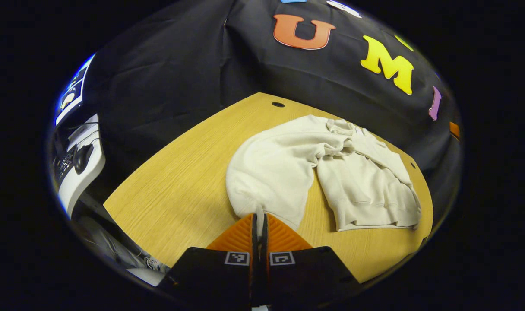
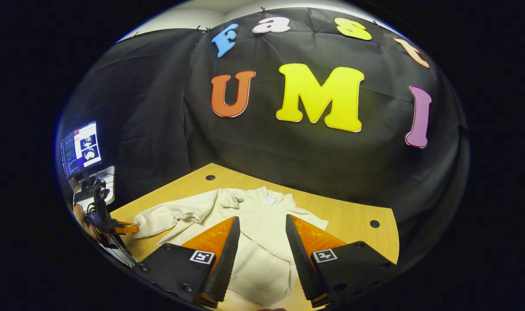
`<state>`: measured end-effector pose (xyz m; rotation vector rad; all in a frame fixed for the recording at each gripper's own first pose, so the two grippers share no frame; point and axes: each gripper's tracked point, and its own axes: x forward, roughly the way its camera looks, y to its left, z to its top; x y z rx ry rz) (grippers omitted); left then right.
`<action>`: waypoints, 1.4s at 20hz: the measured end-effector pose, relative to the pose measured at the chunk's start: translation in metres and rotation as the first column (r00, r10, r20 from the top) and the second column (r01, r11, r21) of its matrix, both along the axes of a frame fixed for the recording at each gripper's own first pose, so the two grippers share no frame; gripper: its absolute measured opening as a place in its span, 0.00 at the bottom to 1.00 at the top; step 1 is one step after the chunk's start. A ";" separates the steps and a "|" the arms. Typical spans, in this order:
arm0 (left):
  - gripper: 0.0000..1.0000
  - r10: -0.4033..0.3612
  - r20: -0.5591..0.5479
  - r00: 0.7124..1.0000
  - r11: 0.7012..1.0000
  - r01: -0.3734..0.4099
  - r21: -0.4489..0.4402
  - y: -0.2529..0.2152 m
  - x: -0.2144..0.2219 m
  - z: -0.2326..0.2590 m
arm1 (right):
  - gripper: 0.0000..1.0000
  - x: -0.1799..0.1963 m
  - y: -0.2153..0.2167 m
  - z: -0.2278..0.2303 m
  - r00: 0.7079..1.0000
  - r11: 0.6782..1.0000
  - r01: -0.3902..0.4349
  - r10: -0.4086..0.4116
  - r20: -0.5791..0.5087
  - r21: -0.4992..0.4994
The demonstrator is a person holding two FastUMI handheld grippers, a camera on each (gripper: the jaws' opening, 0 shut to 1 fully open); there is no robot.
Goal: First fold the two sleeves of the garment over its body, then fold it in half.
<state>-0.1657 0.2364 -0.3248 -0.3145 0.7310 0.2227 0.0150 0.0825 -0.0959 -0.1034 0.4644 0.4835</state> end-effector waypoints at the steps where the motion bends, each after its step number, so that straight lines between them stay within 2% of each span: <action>1: 0.03 -0.008 0.015 1.000 1.000 0.008 -0.009 -0.002 0.005 0.009 | 0.67 -0.001 -0.002 0.000 1.000 1.000 0.006 -0.006 -0.006 0.009; 4: 0.03 -0.019 0.079 0.997 0.999 0.022 -0.037 -0.006 0.028 0.044 | 0.67 -0.004 -0.006 0.000 1.000 0.999 0.017 -0.016 -0.019 0.045; 7: 0.03 -0.058 0.159 0.986 0.998 0.062 -0.018 -0.011 0.064 0.091 | 0.67 -0.009 -0.020 0.011 0.999 0.995 0.041 -0.040 -0.010 0.090; 10: 0.03 -0.150 0.257 0.955 0.987 0.161 -0.023 -0.033 0.103 0.138 | 0.68 -0.011 -0.048 0.023 0.995 0.989 0.094 -0.097 0.020 0.115; 13: 0.03 -0.266 0.313 0.912 0.962 0.274 0.020 -0.062 0.141 0.174 | 0.68 -0.013 -0.081 0.036 0.983 0.976 0.166 -0.175 0.054 0.138; 18: 0.03 -0.457 0.367 0.810 0.883 0.462 0.081 -0.138 0.202 0.213 | 0.68 -0.038 -0.148 0.065 0.935 0.936 0.317 -0.335 0.117 0.151; 22: 0.03 -0.581 0.416 0.700 0.789 0.609 0.077 -0.219 0.242 0.230 | 0.67 -0.062 -0.198 0.076 0.886 0.891 0.426 -0.446 0.127 0.156; 25: 0.03 -0.634 0.401 0.661 0.728 0.685 0.023 -0.278 0.267 0.211 | 0.67 -0.079 -0.230 0.096 0.834 0.833 0.508 -0.540 0.115 0.220; 28: 0.03 -0.666 0.394 0.634 0.686 0.728 -0.012 -0.325 0.289 0.193 | 0.65 -0.099 -0.258 0.101 0.789 0.798 0.570 -0.598 0.141 0.193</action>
